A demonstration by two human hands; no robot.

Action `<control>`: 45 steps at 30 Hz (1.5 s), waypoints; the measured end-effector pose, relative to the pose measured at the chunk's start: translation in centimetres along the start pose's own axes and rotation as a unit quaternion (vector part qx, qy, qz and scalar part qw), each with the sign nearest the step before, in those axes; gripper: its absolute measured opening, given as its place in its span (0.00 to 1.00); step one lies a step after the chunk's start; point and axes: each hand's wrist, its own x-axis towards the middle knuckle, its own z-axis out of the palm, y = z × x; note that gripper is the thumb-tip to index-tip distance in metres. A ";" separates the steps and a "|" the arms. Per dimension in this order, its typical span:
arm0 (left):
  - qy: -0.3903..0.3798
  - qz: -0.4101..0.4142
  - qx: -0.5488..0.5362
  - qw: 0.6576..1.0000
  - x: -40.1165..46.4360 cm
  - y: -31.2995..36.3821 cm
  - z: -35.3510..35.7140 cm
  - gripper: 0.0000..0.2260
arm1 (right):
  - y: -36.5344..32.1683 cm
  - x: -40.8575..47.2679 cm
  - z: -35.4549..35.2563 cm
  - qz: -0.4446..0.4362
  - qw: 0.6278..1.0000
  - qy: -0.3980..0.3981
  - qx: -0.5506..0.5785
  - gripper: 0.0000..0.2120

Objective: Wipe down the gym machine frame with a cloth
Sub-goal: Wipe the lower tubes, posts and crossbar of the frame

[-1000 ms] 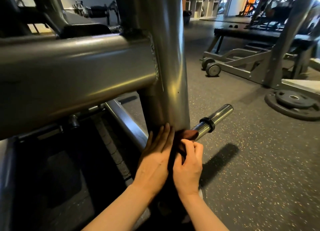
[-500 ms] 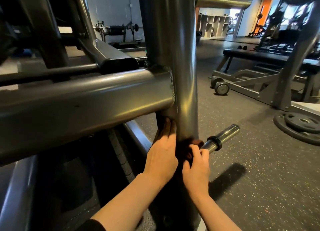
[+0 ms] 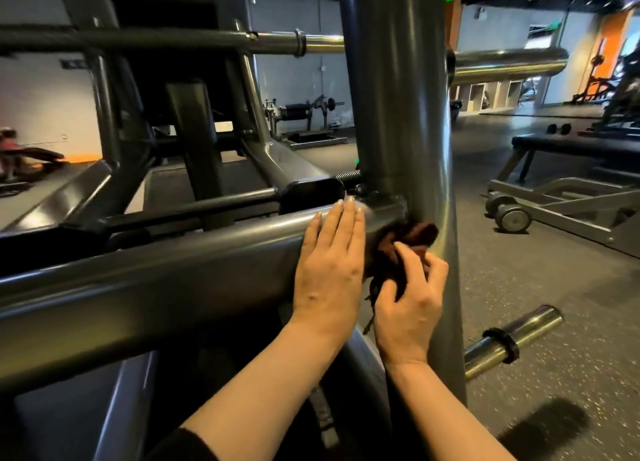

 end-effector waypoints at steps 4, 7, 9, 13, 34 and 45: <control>-0.017 0.011 -0.027 0.999 0.6 -0.4 -1.5 0.23 | -1.4 -0.1 -0.5 -0.114 0.987 -0.109 0.008 0.23; -0.051 0.013 -0.053 0.997 -0.2 -2.1 -3.6 0.39 | -2.1 1.4 -0.7 -0.033 0.996 -0.079 0.021 0.23; -0.064 -0.009 -0.006 0.998 -1.8 -4.3 -5.7 0.50 | -3.4 1.3 -0.1 0.057 0.997 -0.038 0.024 0.23; -0.098 -0.110 0.097 0.984 -5.3 -10.5 -9.2 0.61 | -8.7 -2.4 2.5 -0.025 0.998 -0.053 0.015 0.24; -0.107 -0.131 0.099 0.981 -7.7 -14.4 -10.3 0.43 | -17.2 -5.5 4.6 -0.165 0.961 -0.219 0.024 0.31; -0.154 -0.274 0.120 0.942 -16.0 -24.2 -16.5 0.61 | -20.6 -6.7 5.6 -0.137 0.969 -0.202 -0.036 0.26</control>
